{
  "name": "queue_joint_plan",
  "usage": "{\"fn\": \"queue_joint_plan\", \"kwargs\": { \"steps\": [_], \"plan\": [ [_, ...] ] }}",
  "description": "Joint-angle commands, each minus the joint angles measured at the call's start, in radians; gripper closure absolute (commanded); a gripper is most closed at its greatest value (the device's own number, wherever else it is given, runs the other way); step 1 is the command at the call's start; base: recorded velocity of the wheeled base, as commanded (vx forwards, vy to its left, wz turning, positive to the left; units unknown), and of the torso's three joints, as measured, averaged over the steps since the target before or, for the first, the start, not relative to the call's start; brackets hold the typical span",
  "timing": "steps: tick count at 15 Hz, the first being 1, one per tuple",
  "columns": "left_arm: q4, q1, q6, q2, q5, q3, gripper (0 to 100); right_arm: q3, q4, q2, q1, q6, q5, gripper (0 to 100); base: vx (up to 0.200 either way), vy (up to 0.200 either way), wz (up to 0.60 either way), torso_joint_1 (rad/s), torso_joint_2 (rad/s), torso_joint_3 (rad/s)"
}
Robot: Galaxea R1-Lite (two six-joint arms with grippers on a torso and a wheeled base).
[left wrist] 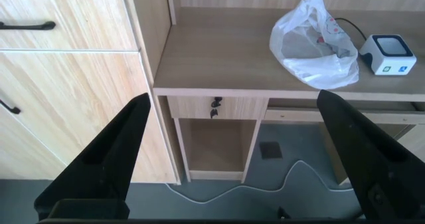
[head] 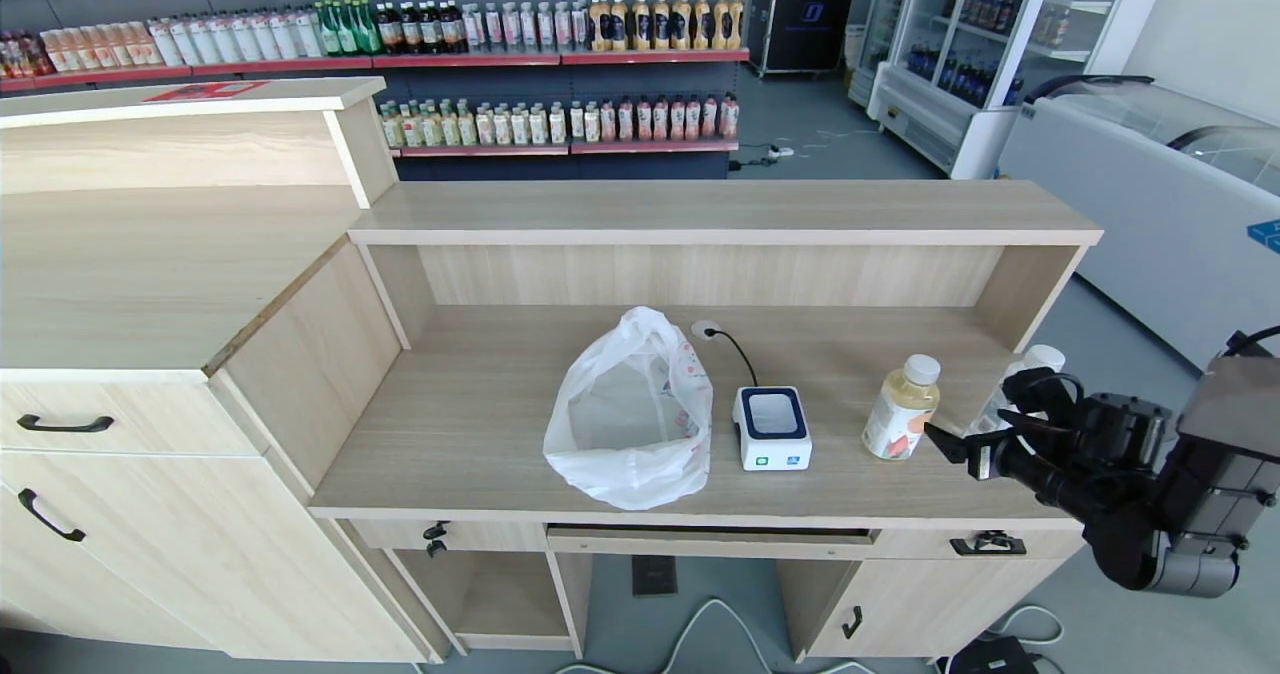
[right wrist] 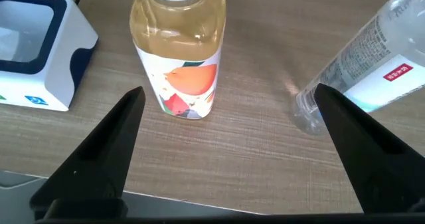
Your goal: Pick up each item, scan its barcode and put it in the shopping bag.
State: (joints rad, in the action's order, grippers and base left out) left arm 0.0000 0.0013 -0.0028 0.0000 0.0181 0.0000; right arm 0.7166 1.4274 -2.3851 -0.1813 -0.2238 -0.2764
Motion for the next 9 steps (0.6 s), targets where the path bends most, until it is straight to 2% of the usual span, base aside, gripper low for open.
{"fn": "queue_joint_plan", "kwargs": {
  "steps": [1,9],
  "plan": [
    [0.0,0.0,0.0,0.0,0.0,0.0,0,0.037,0.021,-0.049,0.02,0.001,0.0,0,0.0,0.0,0.0,0.0,0.0,0.0],
    [0.0,0.0,0.0,0.0,0.0,0.0,0,0.152,0.027,-0.135,0.066,0.018,0.005,0,0.0,0.0,0.0,0.0,0.0,0.0]
  ]
}}
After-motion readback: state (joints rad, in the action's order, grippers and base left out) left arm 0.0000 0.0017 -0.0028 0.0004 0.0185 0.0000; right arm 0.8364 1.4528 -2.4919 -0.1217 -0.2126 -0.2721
